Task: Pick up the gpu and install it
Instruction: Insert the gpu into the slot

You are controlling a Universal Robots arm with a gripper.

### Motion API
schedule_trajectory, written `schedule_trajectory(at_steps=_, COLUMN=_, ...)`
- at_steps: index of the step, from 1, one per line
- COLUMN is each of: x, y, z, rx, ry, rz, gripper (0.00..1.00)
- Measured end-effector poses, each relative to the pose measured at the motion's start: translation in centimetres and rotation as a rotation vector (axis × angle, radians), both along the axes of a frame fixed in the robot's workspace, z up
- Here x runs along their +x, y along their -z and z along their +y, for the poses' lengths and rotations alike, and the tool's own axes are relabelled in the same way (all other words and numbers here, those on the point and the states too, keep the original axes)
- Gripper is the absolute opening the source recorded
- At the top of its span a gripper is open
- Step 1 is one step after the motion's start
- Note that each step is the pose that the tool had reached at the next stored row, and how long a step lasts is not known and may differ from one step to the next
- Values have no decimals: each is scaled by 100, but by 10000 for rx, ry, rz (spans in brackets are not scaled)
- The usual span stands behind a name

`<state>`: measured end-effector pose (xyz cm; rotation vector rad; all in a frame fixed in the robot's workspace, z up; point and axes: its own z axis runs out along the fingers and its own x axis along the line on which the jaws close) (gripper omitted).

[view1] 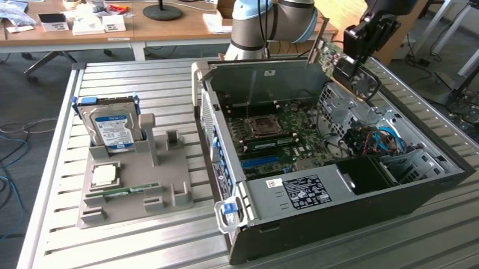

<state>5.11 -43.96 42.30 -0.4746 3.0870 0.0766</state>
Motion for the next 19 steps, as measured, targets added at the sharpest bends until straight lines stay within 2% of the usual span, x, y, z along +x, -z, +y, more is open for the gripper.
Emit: schedule_trajectory(at_steps=19, x=0, y=6, z=0, rx=-6, ry=-3428, rz=0, gripper=27)
